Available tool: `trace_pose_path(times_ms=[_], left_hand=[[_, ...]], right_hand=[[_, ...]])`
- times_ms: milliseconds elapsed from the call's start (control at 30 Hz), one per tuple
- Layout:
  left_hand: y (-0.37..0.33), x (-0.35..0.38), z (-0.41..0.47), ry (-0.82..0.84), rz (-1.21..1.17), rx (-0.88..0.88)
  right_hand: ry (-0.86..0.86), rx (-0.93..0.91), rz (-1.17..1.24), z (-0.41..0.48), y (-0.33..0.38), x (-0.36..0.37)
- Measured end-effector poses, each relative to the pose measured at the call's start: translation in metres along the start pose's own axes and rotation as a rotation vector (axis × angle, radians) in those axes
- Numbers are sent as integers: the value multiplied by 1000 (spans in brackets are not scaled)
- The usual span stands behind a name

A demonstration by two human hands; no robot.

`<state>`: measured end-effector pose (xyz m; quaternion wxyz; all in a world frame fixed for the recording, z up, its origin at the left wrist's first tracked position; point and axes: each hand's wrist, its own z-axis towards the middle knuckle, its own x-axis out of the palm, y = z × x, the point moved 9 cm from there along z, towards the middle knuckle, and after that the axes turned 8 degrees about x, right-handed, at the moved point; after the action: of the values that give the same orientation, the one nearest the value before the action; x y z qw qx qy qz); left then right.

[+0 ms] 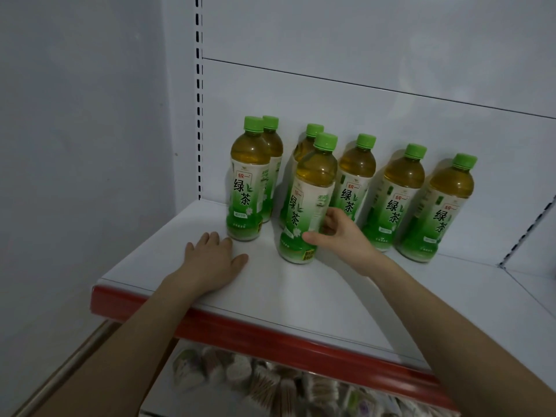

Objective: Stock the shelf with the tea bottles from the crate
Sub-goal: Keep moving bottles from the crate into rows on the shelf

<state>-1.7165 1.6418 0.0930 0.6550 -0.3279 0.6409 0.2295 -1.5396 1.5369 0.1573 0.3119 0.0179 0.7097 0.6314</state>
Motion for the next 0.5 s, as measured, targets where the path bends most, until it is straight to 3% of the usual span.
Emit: trace_pose_path(times_ms=[100, 300, 500], left_hand=[[-1, 0, -1, 0, -3, 1], [0, 1, -1, 1, -6, 2], [0, 1, -1, -1, -14, 1]], right_hand=[[42, -10, -60, 0, 0, 0], [-201, -121, -208, -6, 9, 3], [-88, -43, -14, 3, -4, -2]])
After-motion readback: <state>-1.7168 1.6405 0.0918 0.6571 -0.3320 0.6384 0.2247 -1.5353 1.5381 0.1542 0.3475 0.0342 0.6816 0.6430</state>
